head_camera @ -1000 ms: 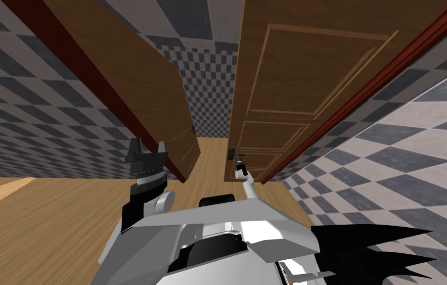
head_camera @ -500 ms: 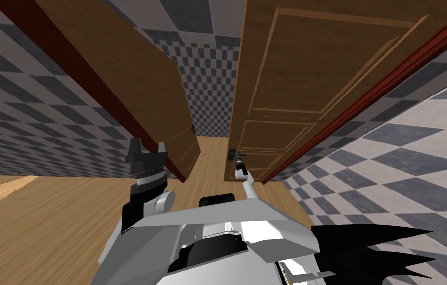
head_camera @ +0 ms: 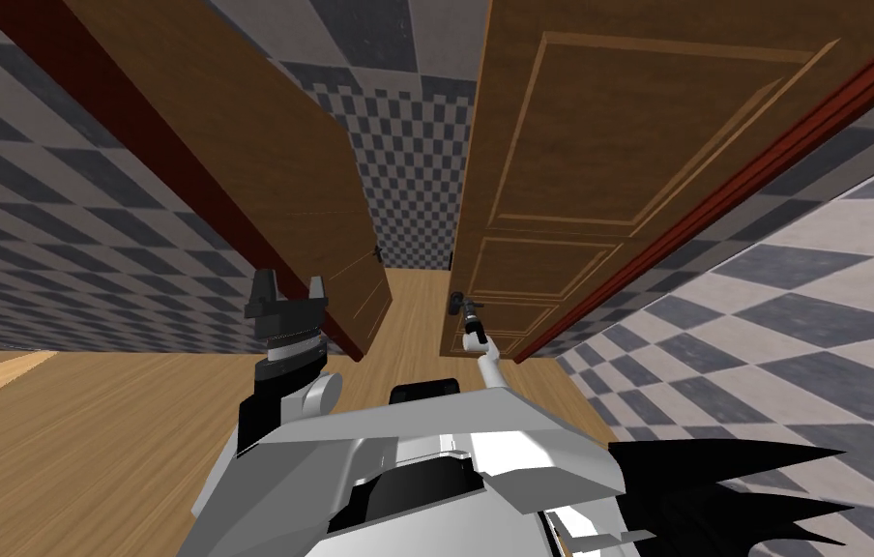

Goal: Push the door open

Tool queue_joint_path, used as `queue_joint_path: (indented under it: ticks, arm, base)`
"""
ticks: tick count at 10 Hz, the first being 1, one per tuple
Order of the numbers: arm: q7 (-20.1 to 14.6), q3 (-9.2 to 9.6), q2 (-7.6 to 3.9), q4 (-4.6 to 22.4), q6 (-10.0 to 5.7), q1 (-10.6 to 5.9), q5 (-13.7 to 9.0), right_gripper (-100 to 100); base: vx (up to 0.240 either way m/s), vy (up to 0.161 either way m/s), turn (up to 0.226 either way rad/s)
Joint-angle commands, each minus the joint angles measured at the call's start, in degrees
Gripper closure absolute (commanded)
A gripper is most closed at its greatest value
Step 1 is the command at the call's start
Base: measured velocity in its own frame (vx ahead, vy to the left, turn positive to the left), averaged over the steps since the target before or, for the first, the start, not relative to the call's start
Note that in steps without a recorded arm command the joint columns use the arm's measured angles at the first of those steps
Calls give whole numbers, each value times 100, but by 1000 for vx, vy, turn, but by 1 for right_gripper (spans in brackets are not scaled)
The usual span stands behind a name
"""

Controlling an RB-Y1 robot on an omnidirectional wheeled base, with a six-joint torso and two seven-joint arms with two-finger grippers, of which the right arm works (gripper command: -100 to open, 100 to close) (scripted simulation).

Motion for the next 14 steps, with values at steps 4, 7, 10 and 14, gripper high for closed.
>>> queue_joint_path:
  ticks: [4,7,10,14]
  arm:
    - [77,-325,-219,-14,-38,-89,-40,100]
    - [110,-535,-319,-20,-32,-85,-79,100]
    - [134,-688,-361,-24,-27,-82,-107,100]
    - [177,-964,-377,-30,-19,-77,-157,100]
  base:
    - [176,53,-45]
    - [214,55,-61]
    - [143,58,-72]
    - [160,61,-64]
